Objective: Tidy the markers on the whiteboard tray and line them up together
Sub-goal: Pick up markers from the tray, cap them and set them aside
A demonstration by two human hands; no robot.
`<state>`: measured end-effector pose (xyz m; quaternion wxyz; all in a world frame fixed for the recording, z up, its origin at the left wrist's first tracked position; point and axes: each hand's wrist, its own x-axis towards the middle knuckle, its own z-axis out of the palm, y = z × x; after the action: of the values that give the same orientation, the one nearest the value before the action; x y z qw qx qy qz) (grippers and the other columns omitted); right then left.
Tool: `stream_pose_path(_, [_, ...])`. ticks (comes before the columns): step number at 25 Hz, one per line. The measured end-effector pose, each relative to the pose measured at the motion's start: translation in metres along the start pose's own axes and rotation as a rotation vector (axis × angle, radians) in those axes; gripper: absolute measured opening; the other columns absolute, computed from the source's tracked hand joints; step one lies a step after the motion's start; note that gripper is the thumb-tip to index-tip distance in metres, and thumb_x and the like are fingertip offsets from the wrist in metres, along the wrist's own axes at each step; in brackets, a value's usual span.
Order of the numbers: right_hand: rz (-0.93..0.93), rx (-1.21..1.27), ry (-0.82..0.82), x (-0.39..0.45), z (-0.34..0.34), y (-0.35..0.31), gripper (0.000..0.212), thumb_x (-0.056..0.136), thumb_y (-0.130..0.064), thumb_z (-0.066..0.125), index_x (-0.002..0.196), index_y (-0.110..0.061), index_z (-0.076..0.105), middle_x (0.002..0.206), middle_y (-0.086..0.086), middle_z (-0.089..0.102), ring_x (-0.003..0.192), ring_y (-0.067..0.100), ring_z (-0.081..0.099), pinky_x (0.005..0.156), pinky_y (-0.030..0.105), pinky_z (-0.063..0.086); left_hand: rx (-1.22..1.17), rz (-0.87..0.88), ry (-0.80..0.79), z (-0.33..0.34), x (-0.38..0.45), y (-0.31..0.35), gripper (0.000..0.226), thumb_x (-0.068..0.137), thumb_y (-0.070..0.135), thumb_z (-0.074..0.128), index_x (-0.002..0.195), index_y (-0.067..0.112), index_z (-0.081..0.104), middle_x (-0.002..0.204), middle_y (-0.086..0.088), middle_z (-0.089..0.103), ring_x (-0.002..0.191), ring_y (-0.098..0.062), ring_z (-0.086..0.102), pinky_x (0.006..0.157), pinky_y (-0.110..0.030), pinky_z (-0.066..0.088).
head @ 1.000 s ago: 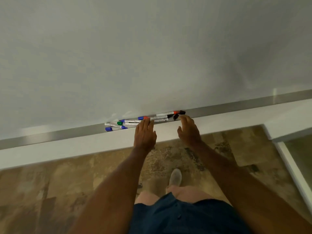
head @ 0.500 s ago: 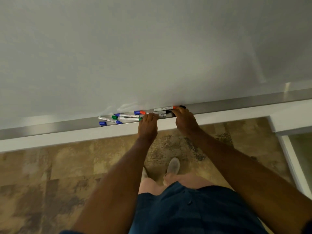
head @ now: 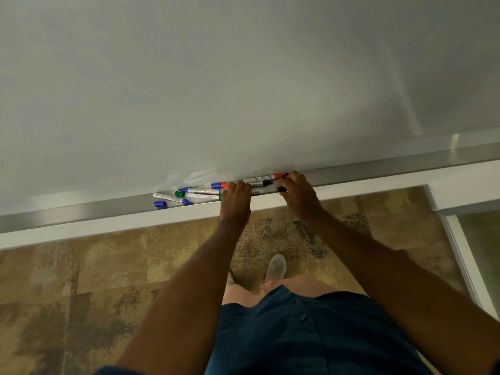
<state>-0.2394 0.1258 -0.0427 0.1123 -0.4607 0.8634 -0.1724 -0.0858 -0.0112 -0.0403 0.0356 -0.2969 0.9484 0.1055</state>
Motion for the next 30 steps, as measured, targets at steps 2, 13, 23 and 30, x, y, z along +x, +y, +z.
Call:
stream_pose_path(2, [0.047, 0.101, 0.042, -0.002, 0.0, -0.002, 0.017, 0.091, -0.018, 0.072, 0.106, -0.011, 0.068, 0.114, 0.012, 0.06, 0.104, 0.027, 0.059, 0.081, 0.035, 0.058, 0.016, 0.027, 0.006, 0.0, 0.003, -0.002, 0.037, 0.082, 0.002, 0.068, 0.116, 0.012, 0.059, 0.114, -0.01, 0.064, 0.101, -0.029, 0.057, 0.078, -0.041, 0.05])
stream_pose_path(13, [0.665, 0.958, 0.065, -0.028, -0.028, -0.038, 0.022, 0.095, -0.017, 0.066, 0.117, -0.014, 0.066, 0.106, -0.001, 0.072, 0.093, 0.017, 0.068, 0.069, 0.018, 0.051, -0.84, -0.273, 0.122, -0.047, 0.001, 0.005, 0.014, 0.095, 0.018, 0.065, 0.106, 0.011, 0.07, 0.099, -0.006, 0.071, 0.088, -0.018, 0.066, 0.076, -0.031, 0.055])
stream_pose_path(23, [0.637, 1.145, -0.044, -0.044, -0.032, -0.078, 0.016, 0.096, -0.012, 0.066, 0.111, -0.016, 0.069, 0.101, 0.008, 0.074, 0.087, 0.014, 0.071, 0.068, 0.018, 0.055, -1.983, -0.942, -0.041, -0.057, -0.046, -0.016, 0.024, 0.094, 0.01, 0.065, 0.115, 0.001, 0.061, 0.115, -0.02, 0.07, 0.102, -0.03, 0.071, 0.086, -0.035, 0.059])
stream_pose_path(30, [0.525, 0.986, -0.136, -0.046, -0.025, -0.09, 0.019, 0.094, -0.012, 0.069, 0.112, -0.016, 0.071, 0.097, 0.001, 0.075, 0.094, 0.02, 0.073, 0.086, 0.033, 0.06, -2.057, -0.952, -0.041, -0.058, -0.053, -0.018, 0.03, 0.094, 0.019, 0.066, 0.117, 0.001, 0.062, 0.114, -0.02, 0.071, 0.104, -0.032, 0.072, 0.086, -0.035, 0.061])
